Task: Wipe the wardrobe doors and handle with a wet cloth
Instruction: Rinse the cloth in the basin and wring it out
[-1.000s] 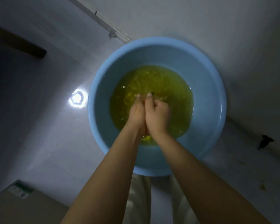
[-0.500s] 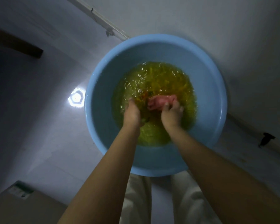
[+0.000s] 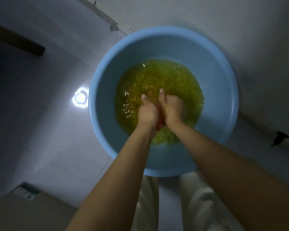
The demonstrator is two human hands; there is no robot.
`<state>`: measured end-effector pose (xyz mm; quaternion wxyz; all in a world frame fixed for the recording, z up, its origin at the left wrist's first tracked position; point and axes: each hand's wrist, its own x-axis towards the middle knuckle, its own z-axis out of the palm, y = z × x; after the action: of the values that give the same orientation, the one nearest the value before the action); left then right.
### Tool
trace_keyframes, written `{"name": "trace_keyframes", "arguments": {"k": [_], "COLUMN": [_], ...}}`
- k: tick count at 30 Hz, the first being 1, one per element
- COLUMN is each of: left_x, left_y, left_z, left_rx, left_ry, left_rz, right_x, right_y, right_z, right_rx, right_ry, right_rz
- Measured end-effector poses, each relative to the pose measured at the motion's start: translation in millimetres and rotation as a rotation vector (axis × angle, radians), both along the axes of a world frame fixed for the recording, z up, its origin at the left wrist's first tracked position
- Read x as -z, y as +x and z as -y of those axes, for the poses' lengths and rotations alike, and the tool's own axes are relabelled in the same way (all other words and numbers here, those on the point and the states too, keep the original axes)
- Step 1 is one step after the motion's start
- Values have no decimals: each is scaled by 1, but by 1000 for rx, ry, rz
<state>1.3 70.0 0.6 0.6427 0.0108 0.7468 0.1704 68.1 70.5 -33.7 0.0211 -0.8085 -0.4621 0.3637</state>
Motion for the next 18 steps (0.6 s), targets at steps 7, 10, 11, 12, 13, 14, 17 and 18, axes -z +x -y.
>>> {"name": "trace_keyframes", "arguments": {"k": [7,10,11,12,13,14,17,18], "left_x": [21,26,25,22,22,21,21,20], "left_y": [-22,-25,-24,-21,-20,-21,-25,-24], "left_z": [14,17,17,16,15,14,10,10], "left_rx": [-125,-78,-68,-69,-79,-80,3,29], "left_ry": [-63,-63,-64,-61,-52,-32,36,64], "left_rz": [-66,-53,-32,0,31,65,87,80], "right_x": [33,25,16,4,-10,-25,-58,-64], "right_y": [46,24,12,4,-4,-9,-27,-34], "right_z": [16,34,37,38,40,42,41,38], "right_rx": [398,475,504,517,478,433,420,421], "right_ry": [26,-178,-246,-273,-250,-195,-28,25], "right_rz": [182,-47,-190,-317,-390,-424,-528,-536]}}
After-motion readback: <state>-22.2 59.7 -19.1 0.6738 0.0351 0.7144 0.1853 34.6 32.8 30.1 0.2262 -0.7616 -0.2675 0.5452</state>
